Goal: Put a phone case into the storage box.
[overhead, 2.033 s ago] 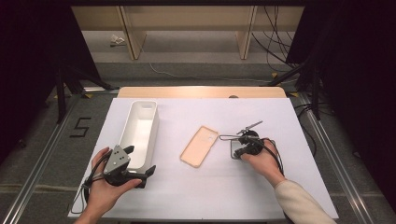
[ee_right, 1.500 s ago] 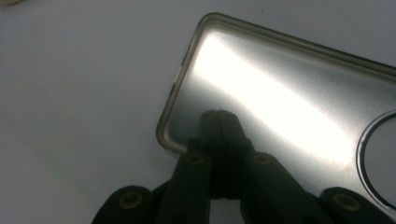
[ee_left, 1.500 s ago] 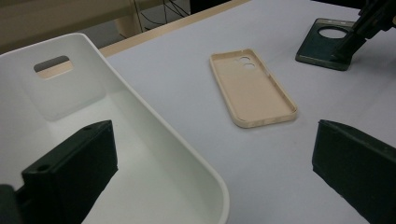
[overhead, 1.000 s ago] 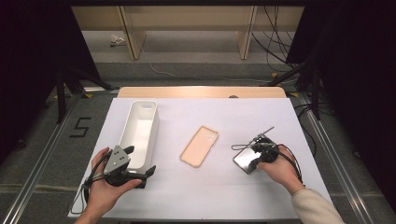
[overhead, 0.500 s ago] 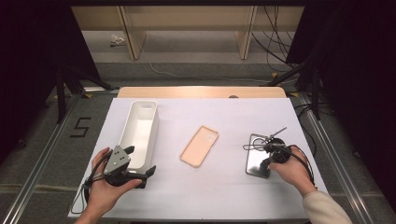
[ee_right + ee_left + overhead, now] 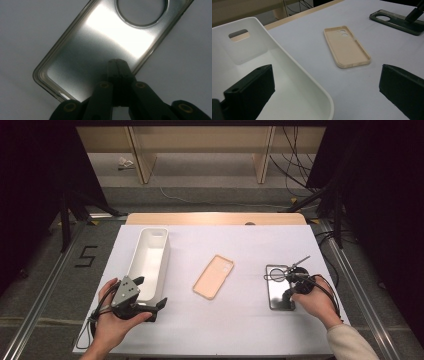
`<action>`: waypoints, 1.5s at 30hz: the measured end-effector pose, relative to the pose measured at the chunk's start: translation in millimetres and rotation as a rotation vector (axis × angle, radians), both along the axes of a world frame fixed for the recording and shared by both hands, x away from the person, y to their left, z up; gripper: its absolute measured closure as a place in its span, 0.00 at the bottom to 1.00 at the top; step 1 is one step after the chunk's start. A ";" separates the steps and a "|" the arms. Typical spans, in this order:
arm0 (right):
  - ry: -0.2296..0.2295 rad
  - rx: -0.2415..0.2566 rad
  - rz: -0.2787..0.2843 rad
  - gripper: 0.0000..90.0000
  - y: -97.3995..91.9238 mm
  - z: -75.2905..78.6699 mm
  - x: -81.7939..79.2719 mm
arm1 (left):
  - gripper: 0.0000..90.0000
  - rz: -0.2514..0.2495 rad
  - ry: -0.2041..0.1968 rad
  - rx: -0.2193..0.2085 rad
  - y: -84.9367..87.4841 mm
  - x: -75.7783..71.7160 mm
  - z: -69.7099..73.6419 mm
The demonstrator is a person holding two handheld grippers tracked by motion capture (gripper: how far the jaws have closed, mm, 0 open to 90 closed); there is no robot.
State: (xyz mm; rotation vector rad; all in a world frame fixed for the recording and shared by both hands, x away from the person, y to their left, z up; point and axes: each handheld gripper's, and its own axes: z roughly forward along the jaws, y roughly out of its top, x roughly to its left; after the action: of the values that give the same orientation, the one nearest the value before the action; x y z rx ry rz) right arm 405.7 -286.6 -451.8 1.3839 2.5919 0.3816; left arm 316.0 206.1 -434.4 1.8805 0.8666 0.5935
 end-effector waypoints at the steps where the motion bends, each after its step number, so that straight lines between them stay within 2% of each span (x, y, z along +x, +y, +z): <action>1: 0.002 -0.001 0.001 1.00 -0.3 0.2 0.0 | 0.00 -0.001 0.000 0.001 0.0 0.1 0.0; 5: 0.000 0.000 0.006 1.00 -0.4 0.2 -0.2 | 0.00 0.001 0.001 -0.001 0.1 0.0 0.0; 7: -0.011 0.007 0.048 0.91 0.7 2.0 -1.5 | 0.00 -0.001 0.002 -0.002 0.0 0.0 0.0; 8: -0.030 0.005 0.072 0.87 1.6 3.9 -2.3 | 0.00 -0.001 0.002 -0.002 0.0 0.2 0.0; 10: -0.060 -0.002 0.159 0.75 4.9 8.7 -4.2 | 0.00 -0.002 0.004 -0.003 -0.2 0.4 -0.4; 11: -0.060 -0.002 0.159 0.75 4.9 8.7 -4.2 | 0.00 -0.002 0.004 -0.003 -0.2 0.4 -0.4; 12: -0.082 -0.014 0.228 0.66 8.2 12.5 -6.3 | 0.00 -0.001 0.005 -0.004 -0.3 0.4 -0.6; 13: -0.110 -0.025 0.256 0.62 9.4 14.8 -7.2 | 0.00 -0.002 0.005 -0.001 -0.2 0.5 -0.6; 16: -0.139 -0.057 0.350 0.49 10.7 22.7 -9.1 | 0.00 -0.003 0.005 0.001 -0.3 0.5 -0.5; 17: -0.139 -0.057 0.350 0.49 10.7 22.7 -9.1 | 0.00 -0.003 0.005 0.001 -0.3 0.5 -0.5; 18: -0.125 -0.073 0.390 0.43 10.6 26.4 -11.3 | 0.00 -0.004 0.007 0.001 -0.3 0.7 -1.0; 20: -0.116 -0.095 0.436 0.38 10.3 27.4 -14.1 | 0.00 -0.004 0.007 0.002 -0.4 0.7 -1.0; 21: -0.116 -0.095 0.436 0.38 10.3 27.4 -14.1 | 0.00 -0.004 0.007 0.002 -0.4 0.7 -1.0; 22: -0.096 -0.109 0.478 0.37 9.6 26.1 -15.5 | 0.00 -0.005 0.007 0.002 -0.4 0.6 -0.6; 26: -0.063 -0.159 0.547 0.36 11.7 19.5 -18.5 | 0.00 -0.005 0.007 0.003 -0.5 0.7 -0.9; 28: -0.060 -0.165 0.567 0.36 12.8 18.0 -18.9 | 0.00 -0.005 0.007 0.003 -0.5 0.7 -0.9; 30: -0.044 -0.174 0.610 0.36 17.2 15.7 -20.9 | 0.00 -0.006 0.006 0.003 -0.5 0.8 -0.9; 39: -0.014 -0.257 0.671 0.32 22.9 7.8 -24.0 | 0.00 -0.007 0.006 0.002 -0.5 0.7 -0.9; 45: -0.009 -0.287 0.674 0.32 24.2 5.1 -23.6 | 0.00 -0.007 0.007 0.002 -0.6 0.7 -1.0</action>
State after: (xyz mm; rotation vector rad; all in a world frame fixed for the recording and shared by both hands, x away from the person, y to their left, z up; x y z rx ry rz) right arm 382.1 -262.4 -446.7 0.3941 2.8927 0.0853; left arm 316.7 205.5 -435.4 1.8876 0.8637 0.5839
